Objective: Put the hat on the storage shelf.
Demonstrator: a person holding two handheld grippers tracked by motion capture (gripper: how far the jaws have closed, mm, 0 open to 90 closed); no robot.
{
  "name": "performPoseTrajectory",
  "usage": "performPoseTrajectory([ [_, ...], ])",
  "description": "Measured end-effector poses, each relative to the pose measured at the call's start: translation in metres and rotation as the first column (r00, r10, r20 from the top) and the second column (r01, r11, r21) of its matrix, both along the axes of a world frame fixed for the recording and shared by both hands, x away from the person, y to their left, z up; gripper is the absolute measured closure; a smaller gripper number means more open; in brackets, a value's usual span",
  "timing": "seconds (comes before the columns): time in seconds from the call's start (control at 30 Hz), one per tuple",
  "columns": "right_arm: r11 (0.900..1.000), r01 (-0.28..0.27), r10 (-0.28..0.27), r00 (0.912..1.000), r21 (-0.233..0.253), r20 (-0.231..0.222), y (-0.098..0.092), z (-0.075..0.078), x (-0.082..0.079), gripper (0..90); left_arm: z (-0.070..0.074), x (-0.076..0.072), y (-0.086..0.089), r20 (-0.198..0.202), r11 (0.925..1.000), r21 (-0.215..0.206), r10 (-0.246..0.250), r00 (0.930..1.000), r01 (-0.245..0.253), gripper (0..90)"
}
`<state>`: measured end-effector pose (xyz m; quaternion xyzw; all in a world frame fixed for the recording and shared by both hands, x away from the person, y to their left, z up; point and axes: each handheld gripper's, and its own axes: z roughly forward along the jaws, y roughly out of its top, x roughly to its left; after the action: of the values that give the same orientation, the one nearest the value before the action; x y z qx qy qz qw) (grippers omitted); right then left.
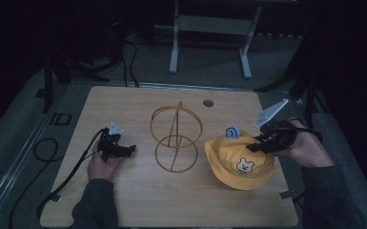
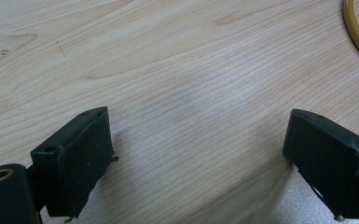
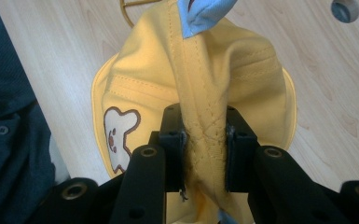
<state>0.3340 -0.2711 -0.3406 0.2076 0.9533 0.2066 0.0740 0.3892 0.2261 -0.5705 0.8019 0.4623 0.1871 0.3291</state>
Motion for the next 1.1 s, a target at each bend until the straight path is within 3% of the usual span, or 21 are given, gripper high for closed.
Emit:
performPoseTrajectory([
  [0.3, 0.998, 0.029, -0.029, 0.9995, 0.049, 0.011, -0.006, 0.007, 0.006, 73.9, 0.000, 0.000, 0.000, 0.000, 1.0000, 0.000, 0.000, 1.0000, 0.000, 8.0],
  [1.1, 0.988, 0.103, -0.111, 0.9915, 0.111, 0.068, -0.016, 0.028, 0.011, 74.1, 0.000, 0.000, 0.000, 0.000, 1.0000, 0.000, 0.000, 1.0000, 0.000, 7.9],
])
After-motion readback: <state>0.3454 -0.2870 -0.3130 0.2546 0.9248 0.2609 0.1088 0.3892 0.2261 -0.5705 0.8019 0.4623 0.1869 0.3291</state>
